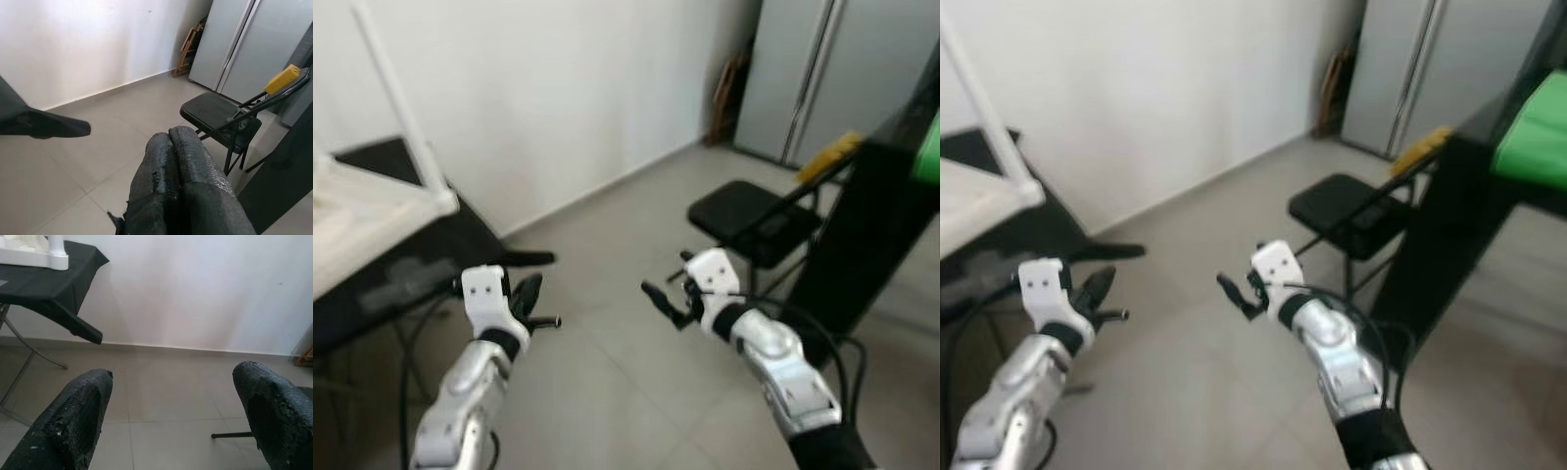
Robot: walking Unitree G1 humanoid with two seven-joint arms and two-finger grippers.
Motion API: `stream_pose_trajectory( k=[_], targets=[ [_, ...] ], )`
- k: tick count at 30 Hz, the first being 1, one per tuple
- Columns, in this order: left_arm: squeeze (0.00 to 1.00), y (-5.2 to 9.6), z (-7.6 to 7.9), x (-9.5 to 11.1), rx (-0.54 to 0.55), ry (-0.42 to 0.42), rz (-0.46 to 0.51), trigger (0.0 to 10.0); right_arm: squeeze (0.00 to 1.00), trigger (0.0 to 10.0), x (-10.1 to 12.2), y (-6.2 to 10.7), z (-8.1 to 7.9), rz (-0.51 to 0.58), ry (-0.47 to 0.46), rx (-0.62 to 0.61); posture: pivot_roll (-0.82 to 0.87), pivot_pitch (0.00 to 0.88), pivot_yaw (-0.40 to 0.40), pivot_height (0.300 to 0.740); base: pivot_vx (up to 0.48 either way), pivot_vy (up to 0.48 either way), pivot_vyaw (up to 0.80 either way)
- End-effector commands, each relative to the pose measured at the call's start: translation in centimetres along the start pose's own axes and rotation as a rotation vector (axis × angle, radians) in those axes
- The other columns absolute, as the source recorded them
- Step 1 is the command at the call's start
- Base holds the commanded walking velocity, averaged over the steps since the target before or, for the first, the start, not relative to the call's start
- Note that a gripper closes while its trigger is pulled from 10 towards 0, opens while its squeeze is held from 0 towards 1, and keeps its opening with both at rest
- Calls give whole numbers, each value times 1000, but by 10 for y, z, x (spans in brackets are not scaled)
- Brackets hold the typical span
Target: Building children table
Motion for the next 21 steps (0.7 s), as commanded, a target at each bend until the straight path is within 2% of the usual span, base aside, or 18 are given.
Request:
stream_pose_trajectory(
  k=[1, 21],
  targets=[
    [0, 2, -8, 0, 19, -17, -1, 10000, 0, 10000, 4, -4, -8, 14, -8, 20, -51, 0, -11, 740, 356, 0, 0],
    [0, 0, -7, -2, 7, 3, 1, 10000, 0, 10000, 1, -5, -7, 7, -25, 22, -52, 0, -17, 740, 393, 0, 0]
  ],
)
Point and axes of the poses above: a point about 5 cm out from each wrist's last joint towards the gripper, its own y axis pointing back from the gripper into the wrist, its own x axis along the axis of the wrist's last joint, z = x × y, the point moved 6 cm from there along -y, pointing out of the wrist towards the gripper, and after that the axes turned 5 degrees about y, right-handed, at the moved point
